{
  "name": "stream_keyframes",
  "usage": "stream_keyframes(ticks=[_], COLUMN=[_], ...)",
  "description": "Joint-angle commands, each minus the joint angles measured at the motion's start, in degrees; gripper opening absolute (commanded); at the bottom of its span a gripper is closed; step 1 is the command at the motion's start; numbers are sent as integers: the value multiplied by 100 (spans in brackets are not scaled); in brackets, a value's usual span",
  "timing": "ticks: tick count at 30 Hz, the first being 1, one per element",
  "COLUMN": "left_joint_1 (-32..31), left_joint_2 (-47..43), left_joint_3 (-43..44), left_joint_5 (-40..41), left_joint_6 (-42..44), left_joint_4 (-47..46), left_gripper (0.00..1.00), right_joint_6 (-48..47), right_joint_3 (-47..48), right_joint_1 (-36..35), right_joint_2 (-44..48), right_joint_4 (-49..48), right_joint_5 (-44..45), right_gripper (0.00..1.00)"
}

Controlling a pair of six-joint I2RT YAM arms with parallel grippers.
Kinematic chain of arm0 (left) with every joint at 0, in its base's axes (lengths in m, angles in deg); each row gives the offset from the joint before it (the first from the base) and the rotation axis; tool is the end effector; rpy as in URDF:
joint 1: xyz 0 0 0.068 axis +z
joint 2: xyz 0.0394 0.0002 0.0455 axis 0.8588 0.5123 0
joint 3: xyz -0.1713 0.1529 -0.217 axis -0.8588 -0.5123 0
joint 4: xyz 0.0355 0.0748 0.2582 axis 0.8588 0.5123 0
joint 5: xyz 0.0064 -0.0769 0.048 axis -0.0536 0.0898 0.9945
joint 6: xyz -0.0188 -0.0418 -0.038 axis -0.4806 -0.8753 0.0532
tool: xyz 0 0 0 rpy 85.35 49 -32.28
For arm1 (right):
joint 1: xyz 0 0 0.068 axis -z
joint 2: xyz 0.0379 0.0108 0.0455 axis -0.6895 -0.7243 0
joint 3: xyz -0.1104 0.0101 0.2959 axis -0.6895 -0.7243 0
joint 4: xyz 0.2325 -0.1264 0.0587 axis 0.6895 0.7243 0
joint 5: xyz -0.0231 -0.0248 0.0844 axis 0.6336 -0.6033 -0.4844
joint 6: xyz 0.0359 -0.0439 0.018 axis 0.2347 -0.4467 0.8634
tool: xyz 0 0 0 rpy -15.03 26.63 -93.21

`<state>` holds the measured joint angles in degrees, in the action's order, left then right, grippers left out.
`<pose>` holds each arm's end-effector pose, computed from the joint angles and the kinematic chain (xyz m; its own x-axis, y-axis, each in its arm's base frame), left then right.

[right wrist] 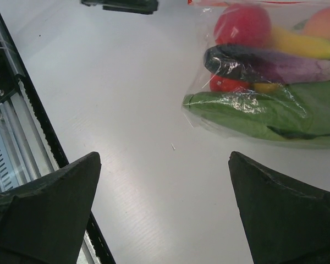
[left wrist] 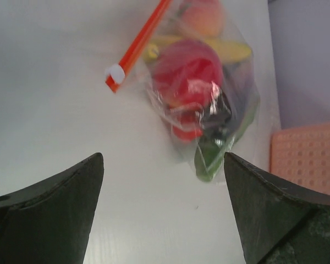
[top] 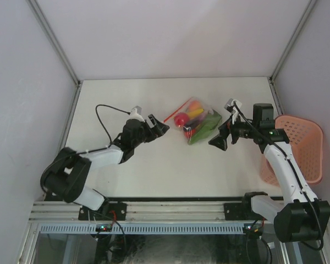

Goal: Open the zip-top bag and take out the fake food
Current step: Pick up the zipper food storage bag at the center of the board.

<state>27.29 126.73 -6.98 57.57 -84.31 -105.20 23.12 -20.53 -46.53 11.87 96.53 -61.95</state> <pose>0.2575 -0.1619 0.2287 -0.6303 -0.4905 -0.6018 0.1227 0.7025 -0.7010 0.2056 0.0453 0.3348 -0.4413 -0.2356 -0.8659 -0.8063 0.5276 0.2673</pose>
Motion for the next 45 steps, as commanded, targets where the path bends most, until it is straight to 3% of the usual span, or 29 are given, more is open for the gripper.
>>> stream_keyframes(ticks=[1, 6, 8, 12, 15, 21, 24, 28, 37, 41, 45], left_joint_1=[226, 246, 236, 133, 96, 129, 159, 237, 306, 301, 298], left_joint_2=[899, 1923, 2304, 2965, 3315, 3417, 3023, 2284, 641, 0, -496], left_joint_3=[405, 640, 859, 1296, 1502, 1662, 1535, 1371, 1821, 2170, 2562], left_joint_5=[77, 387, 377, 458, 610, 602, 547, 315, -512, -957, -1505], left_joint_6=[-1347, -2103, -2411, -2816, -2976, -2685, -1986, -881, 2172, 3438, 4951], left_joint_4=[-1802, -3040, -3230, -3481, -3746, -3654, -3339, -2825, -657, 311, 1419], left_gripper=[92, 94, 99, 98, 84, 34, 13, 1, 0, 0, 0], right_joint_6=[-157, -230, -271, -311, -333, -356, -355, -364, -1032, -1386, -3020], right_joint_3=[-1, -4, -8, 0, -5, -2, -1, -8, 3, 60, 311], right_joint_1=[-56, -36, -38, -39, -40, -32, -16, 65, 592, 485, 223], right_joint_2=[100, 69, 39, -23, -69, -122, -115, -117, 55, 315, 388], right_joint_4=[-300, -268, -247, -244, -231, -226, -226, -205, 293, 188, 565], right_joint_5=[112, 133, 152, 195, 184, 197, 173, 39, -1441, -1718, -2322], right_gripper=[99, 99, 99, 99, 99, 99, 99, 99, 99, 99, 99])
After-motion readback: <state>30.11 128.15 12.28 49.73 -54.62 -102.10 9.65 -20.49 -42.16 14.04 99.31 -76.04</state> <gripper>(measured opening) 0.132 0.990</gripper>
